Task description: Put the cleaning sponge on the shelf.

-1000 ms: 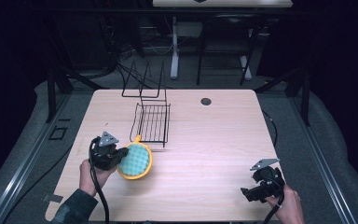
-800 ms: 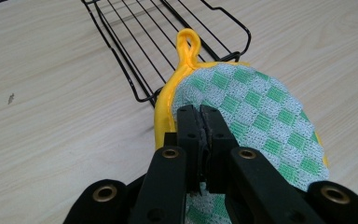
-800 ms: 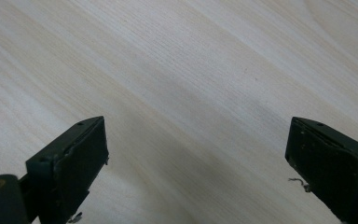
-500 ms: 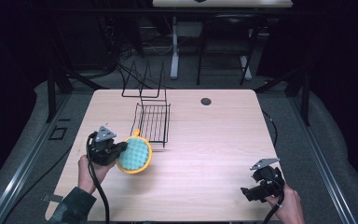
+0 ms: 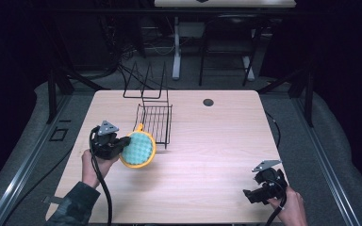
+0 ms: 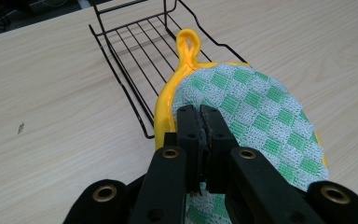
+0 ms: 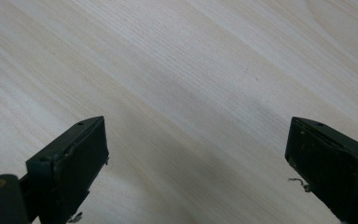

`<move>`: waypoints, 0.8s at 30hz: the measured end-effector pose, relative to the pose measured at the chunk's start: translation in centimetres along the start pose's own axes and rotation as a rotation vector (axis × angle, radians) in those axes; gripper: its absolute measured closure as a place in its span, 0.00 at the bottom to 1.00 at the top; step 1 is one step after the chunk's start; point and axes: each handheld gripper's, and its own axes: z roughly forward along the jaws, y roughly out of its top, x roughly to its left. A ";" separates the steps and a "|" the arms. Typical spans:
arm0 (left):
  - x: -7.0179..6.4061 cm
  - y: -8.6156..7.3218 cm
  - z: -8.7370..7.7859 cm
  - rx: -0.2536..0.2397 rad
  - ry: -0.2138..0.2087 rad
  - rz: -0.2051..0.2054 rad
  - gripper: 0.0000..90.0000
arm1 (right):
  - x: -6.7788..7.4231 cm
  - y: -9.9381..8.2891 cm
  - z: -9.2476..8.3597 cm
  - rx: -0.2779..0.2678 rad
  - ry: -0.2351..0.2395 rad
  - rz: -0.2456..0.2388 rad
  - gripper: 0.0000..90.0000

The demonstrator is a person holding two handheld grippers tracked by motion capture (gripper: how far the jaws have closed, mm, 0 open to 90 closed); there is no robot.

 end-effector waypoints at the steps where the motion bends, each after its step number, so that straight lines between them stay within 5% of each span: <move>1: 0.0 0.1 0.1 -0.004 0.000 -0.004 0.98 | 0.0 0.0 0.0 -0.001 -0.001 -0.001 0.06; 24: 1.5 2.3 2.7 -0.035 0.010 -0.041 0.98 | -0.2 0.0 0.0 -0.004 0.001 0.007 0.06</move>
